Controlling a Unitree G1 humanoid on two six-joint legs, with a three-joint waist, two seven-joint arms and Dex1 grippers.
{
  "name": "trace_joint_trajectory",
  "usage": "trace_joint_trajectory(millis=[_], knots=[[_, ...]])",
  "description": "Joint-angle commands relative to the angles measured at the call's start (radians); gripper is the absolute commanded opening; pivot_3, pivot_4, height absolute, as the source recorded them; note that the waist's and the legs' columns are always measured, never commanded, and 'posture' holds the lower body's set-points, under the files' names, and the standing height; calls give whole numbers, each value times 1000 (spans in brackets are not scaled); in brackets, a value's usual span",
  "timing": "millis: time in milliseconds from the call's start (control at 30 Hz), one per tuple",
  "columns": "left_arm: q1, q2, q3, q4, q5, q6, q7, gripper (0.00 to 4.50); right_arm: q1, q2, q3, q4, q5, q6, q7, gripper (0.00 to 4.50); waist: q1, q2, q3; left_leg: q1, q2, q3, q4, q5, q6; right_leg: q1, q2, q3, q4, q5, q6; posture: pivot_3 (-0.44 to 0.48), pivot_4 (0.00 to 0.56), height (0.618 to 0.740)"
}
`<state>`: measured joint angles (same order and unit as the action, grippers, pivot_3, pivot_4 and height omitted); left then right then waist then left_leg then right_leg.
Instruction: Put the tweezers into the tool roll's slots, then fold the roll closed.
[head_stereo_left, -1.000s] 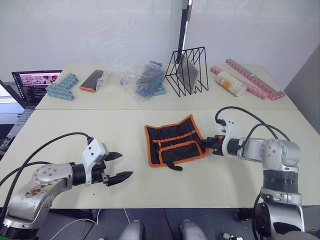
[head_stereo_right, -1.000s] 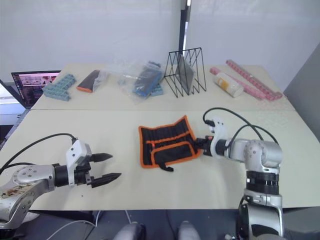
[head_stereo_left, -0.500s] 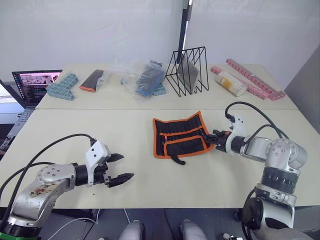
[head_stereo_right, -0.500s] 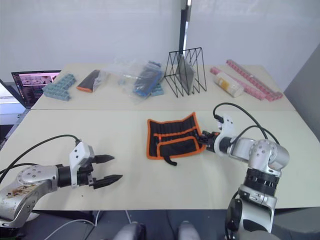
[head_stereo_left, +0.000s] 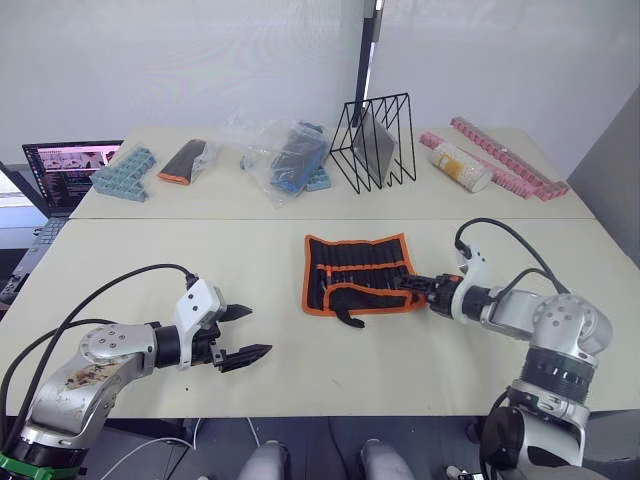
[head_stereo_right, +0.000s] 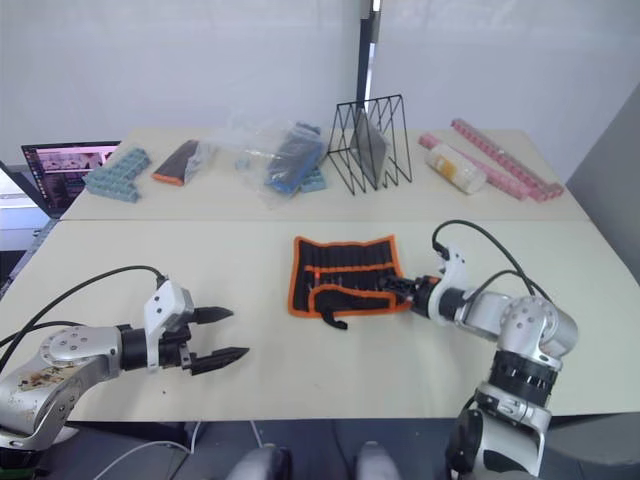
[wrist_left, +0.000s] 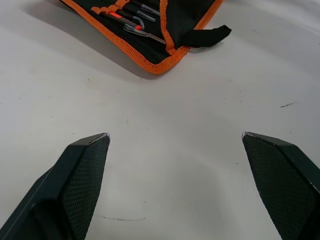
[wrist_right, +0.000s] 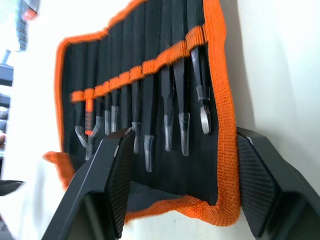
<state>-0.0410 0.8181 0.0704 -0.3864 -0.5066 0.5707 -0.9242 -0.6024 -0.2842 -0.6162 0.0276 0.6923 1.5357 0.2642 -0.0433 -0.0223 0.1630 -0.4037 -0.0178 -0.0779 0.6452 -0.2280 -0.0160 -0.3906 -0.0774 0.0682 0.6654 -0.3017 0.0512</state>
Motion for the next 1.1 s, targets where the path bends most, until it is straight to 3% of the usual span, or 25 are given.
trace_joint_trajectory(millis=[33, 300, 400, 600, 1100], knots=[[-12, 7, 5, -13, 11, -17, -5, 4500, -21, -12, -73, 13, 48, 6, 29, 2990, 0, 0, 0, 0, 0, 0, 0, 0, 0, 0, 0, 0, 0, 0, 0, 0, 150, 739], [-25, 4, -7, -5, 25, -24, -12, 4500, -19, -7, -111, 47, 80, 1, 44, 2990, 0, 0, 0, 0, 0, 0, 0, 0, 0, 0, 0, 0, 0, 0, 0, 0, 150, 739], [-36, 3, -12, 0, 30, -23, -15, 4500, -6, -3, -107, 62, 86, -18, 56, 2211, 0, 0, 0, 0, 0, 0, 0, 0, 0, 0, 0, 0, 0, 0, 0, 0, 150, 739], [-58, -1, -22, 27, 41, -29, -26, 4500, 3, 7, -92, 70, 100, -40, 67, 96, -1, 0, 0, 0, 0, 0, 0, 0, 0, 0, 0, 0, 0, 0, 0, 0, 150, 739], [-110, -13, -62, 87, 58, -60, -58, 4500, -17, -4, -109, -6, 171, -5, 50, 34, 0, 0, 0, 0, 0, 0, 0, 0, 0, 0, 0, 0, 0, 0, 0, 0, 150, 739]])
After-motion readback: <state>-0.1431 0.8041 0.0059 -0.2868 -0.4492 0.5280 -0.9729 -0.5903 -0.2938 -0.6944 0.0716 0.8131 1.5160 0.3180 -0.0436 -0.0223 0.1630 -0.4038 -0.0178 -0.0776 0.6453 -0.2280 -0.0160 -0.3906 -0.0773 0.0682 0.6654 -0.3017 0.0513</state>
